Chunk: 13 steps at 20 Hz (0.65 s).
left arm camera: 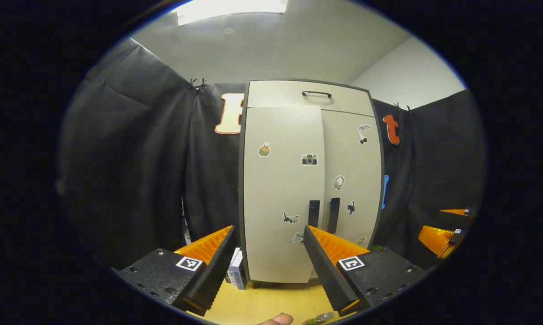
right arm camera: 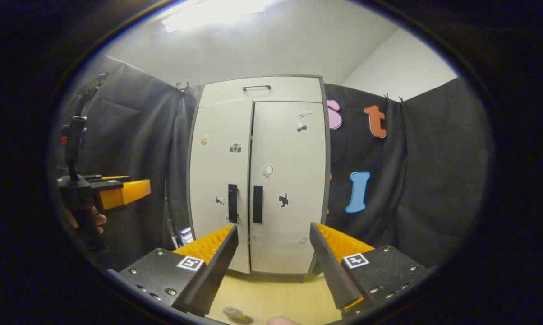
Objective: Grasp the bottle in the cabinet with the left hand and place it on the coaster, then close the right door with the right hand and the left door with the left hand.
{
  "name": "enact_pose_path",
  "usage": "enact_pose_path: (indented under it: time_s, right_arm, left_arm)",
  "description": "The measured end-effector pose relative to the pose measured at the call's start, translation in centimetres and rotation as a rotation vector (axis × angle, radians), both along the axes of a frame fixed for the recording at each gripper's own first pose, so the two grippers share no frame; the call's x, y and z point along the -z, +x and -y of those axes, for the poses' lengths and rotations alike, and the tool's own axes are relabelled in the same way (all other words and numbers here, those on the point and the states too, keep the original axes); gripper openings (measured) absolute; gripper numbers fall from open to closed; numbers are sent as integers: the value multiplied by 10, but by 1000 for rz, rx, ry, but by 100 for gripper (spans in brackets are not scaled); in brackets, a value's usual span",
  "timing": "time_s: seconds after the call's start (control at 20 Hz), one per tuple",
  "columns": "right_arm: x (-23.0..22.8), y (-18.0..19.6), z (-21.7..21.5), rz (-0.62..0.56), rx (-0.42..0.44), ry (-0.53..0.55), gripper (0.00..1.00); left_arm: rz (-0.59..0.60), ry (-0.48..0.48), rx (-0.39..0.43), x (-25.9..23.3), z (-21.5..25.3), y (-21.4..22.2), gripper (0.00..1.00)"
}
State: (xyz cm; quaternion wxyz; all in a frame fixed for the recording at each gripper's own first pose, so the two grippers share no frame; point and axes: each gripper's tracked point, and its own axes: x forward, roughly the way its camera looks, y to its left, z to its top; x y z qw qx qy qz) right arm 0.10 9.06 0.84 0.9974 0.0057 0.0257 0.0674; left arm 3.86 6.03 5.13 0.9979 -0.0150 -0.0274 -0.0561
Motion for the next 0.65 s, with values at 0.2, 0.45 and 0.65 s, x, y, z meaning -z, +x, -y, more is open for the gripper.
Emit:
enact_pose_path:
  time_s: [0.2, 0.45, 0.65]
  right_arm:
    - [-3, -4, -15, 6, 6, -16, 96]
    - [-2, -8, -35, 21, 0, -22, 96]
    - [1, -8, -34, 25, 14, -49, 96]
  left_arm:
    - [26, 3, 37, -6, -4, -2, 94]
    - [37, -24, 92, -12, -3, 4, 94]
    - [33, -26, 105, -8, 1, 13, 90]
